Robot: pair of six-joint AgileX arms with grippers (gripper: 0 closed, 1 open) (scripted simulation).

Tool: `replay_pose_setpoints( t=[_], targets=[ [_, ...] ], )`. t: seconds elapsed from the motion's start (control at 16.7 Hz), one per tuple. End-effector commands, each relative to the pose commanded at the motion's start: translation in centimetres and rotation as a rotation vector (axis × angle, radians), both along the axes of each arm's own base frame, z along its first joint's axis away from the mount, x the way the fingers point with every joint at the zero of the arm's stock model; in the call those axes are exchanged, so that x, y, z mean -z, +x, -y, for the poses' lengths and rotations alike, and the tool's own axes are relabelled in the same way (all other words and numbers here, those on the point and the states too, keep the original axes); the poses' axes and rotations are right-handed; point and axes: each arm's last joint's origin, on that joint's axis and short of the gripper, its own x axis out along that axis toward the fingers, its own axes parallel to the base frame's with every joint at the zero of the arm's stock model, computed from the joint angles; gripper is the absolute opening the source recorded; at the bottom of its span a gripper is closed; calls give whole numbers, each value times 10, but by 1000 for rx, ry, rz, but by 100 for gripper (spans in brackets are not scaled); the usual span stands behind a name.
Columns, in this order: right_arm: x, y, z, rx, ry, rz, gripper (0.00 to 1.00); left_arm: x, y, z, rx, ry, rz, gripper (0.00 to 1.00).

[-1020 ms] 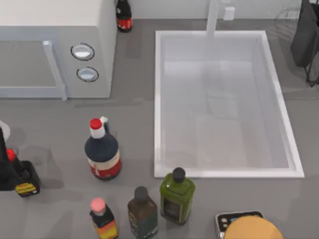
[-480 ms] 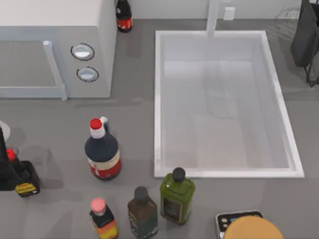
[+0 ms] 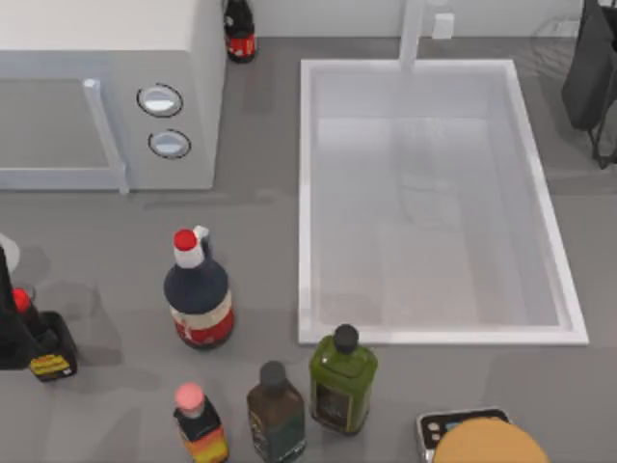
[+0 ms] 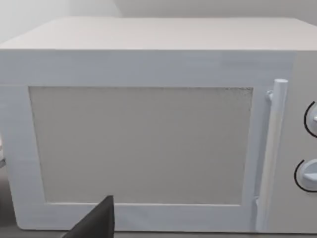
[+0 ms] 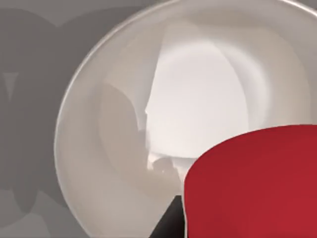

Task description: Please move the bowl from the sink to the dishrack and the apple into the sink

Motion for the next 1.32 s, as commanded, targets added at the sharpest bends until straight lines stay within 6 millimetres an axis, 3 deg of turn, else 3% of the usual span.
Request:
replay_pose_setpoints(
  t=[0.18, 0.42, 0.6, 0.84, 1.02, 1.32],
  targets=[
    [6, 13, -8, -35, -55, 52, 0, 0, 0, 0, 0, 0, 0, 100],
    [18, 45, -33, -115, -188, 230, 0, 0, 0, 0, 0, 0, 0, 100],
    [26, 73, -66, -172, -287, 446, 0, 0, 0, 0, 0, 0, 0, 100],
    [28, 96, -127, -208, -351, 799, 0, 0, 0, 0, 0, 0, 0, 100],
    [24, 95, -176, -195, -326, 1066, 0, 0, 0, 0, 0, 0, 0, 100],
    [15, 70, -239, -115, -183, 1408, 0, 0, 0, 0, 0, 0, 0, 100]
  ],
)
